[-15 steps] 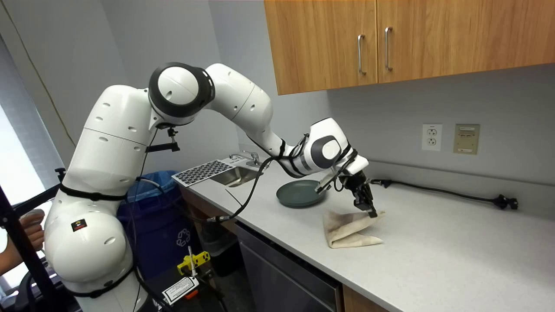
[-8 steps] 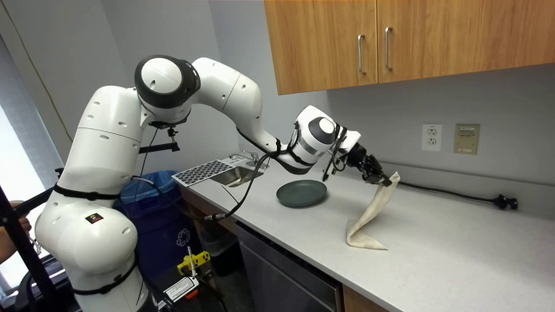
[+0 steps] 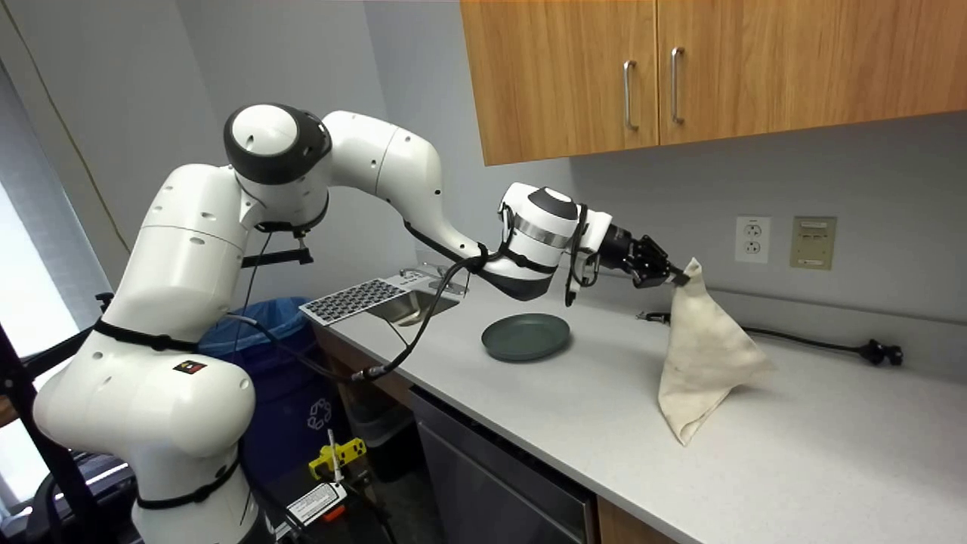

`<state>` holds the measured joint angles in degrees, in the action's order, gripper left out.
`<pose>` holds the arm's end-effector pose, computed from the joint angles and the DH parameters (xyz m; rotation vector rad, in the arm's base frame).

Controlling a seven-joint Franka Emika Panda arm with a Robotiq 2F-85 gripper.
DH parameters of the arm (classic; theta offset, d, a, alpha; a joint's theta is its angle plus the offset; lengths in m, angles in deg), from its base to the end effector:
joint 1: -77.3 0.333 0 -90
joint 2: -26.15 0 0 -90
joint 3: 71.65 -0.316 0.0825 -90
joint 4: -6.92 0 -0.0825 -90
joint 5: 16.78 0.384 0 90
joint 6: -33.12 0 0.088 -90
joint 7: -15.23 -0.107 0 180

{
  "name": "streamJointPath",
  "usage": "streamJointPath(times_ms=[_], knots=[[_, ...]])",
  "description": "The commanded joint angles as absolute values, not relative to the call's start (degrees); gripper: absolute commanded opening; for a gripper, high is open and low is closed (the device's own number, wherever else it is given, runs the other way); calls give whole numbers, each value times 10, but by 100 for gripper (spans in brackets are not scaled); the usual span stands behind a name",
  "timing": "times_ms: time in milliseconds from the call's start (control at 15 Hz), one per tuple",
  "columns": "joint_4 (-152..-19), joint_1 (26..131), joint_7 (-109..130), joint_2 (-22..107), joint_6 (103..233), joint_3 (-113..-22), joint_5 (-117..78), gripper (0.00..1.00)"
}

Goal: Unfold the towel

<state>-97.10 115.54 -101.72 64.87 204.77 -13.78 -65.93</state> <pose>0.6786 -0.0771 0.3536 2.1346 -1.4736 1.4509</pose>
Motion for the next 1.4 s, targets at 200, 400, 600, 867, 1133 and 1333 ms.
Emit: streamJointPath(times_ms=[200,400,600,867,1133,1333], knots=[[-1121,1186,-950,540,2078,-194,-686,1],[-1172,1174,-899,490,2074,-237,-676,1],[-1217,1131,-815,436,2067,-313,-644,1],[-1276,1026,-665,385,2038,-473,-535,1],[-1307,917,-509,379,1980,-640,-368,1],[-1267,873,-405,390,1883,-697,-264,29]])
